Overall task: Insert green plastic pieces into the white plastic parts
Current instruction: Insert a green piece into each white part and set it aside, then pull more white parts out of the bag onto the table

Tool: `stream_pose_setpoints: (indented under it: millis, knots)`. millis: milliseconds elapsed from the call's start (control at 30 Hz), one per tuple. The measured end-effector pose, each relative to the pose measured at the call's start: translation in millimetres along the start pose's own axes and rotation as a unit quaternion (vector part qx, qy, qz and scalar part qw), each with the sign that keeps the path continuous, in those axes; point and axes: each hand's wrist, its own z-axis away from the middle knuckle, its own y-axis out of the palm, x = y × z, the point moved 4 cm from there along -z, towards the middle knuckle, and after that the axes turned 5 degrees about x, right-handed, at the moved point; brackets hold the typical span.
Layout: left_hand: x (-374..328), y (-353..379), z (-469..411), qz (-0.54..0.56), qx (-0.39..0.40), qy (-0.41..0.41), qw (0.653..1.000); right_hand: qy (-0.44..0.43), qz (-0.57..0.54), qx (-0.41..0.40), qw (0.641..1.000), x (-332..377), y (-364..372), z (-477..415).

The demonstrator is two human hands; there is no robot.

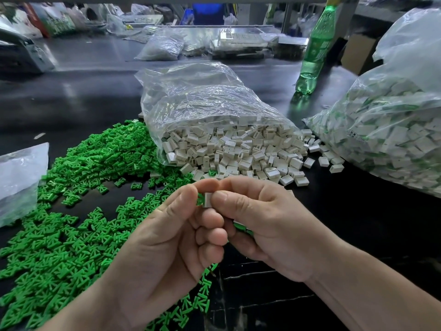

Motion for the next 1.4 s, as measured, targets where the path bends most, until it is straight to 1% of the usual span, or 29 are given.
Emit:
stream_pose_setpoints:
  millis: [333, 433, 600, 900, 1000, 1233, 1267, 1333, 1400]
  knots:
    - [-2, 0, 0, -0.034, -0.025, 0.018, 0.999, -0.027, -0.014, -0.009, 0.999, -1, 8, 1]
    - [-2, -2, -1, -0.051, -0.039, 0.021, 0.998, -0.019, -0.017, -0.017, 1.000, -5, 8, 0]
    - [-2, -1, -3, -0.030, -0.035, 0.018, 0.999, -0.014, -0.020, 0.000, 1.000, -4, 3, -2]
    - [-4, -1, 1, -0.045, -0.032, 0.034, 0.998, -0.022, -0.020, 0.009, 1.000, -4, 6, -1]
    - [-4, 0, 1, -0.034, -0.045, 0.046, 0.997, -0.025, -0.037, 0.011, 0.999, -3, 6, -2]
    - [-8, 0, 1, -0.050, -0.017, 0.071, 0.996, -0.023, -0.089, 0.003, 0.996, -5, 3, 1]
    - [-9, -2, 2, -0.066, -0.021, 0.083, 0.994, -0.027, -0.089, 0.006, 0.996, -5, 2, 1]
    - [-13, -6, 5, -0.167, -0.057, 0.116, 0.977, -0.031, -0.069, 0.014, 0.997, -5, 2, 1]
    - [-18, -6, 10, -0.308, -0.088, 0.163, 0.933, -0.021, -0.057, 0.013, 0.998, -6, 2, 0]
